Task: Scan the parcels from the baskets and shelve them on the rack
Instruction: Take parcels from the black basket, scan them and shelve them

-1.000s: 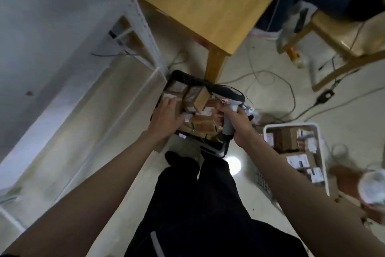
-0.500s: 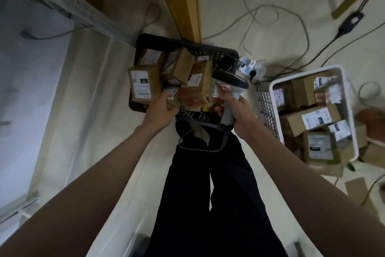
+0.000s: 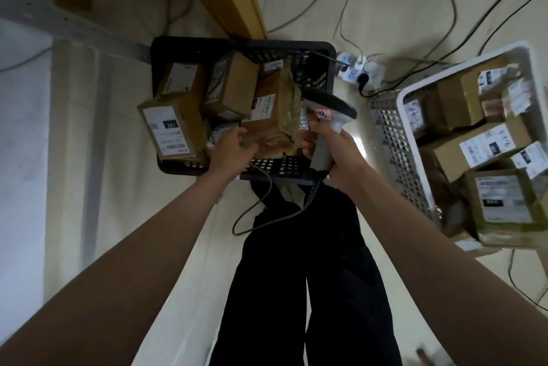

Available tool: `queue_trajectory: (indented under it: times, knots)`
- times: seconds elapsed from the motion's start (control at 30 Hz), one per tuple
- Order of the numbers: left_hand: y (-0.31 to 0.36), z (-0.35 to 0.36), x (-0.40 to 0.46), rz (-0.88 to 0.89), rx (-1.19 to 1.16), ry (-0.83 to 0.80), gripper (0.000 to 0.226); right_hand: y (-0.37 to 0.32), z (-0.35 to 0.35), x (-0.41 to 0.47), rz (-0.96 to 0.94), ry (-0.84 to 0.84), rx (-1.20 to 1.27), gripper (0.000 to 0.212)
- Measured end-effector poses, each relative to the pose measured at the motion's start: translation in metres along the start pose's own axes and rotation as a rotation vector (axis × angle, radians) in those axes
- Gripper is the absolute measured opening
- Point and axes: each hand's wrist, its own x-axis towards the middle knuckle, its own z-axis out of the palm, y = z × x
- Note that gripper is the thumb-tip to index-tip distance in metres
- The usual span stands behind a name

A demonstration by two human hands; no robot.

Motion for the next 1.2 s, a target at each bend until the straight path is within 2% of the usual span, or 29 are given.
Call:
queue_trajectory:
  times: [0.17,0.27,0.33,0.43,0.63,0.8,1.0,1.2]
  knots:
    - [0.000,0.014,0.035,-0.114,-0.073,-0.012,0.081,0.018,-0.006,0.028,0.022,-0.007,-0.019,0.041]
    - [-0.003,0.027,0.053,-0.185,-0.091,-0.015,0.087,0.027,-0.014,0.043,0.020,-0.004,-0.037,0.025]
    - [-0.007,0.033,0.061,-0.224,-0.080,-0.023,0.101,0.033,-0.018,0.052,0.029,0.010,-0.062,0.019]
    - [-0.011,0.035,0.067,-0.261,-0.100,-0.015,0.122,0.041,-0.019,0.060,0.052,0.032,-0.059,0.024]
    - [-0.021,0.040,0.082,-0.239,-0.244,-0.019,0.113,0.050,-0.021,0.072,0.069,0.036,-0.018,0.026]
    - [-0.018,0.048,0.094,-0.305,-0.263,-0.020,0.143,0.055,-0.023,0.083,0.073,0.049,0.003,0.041]
    - [-0.009,0.063,0.103,-0.317,-0.200,-0.038,0.144,0.057,-0.030,0.090,0.049,0.038,0.018,0.037]
    - [0.003,0.070,0.108,-0.354,-0.173,0.070,0.137,0.055,-0.035,0.096,0.045,0.047,0.006,0.038]
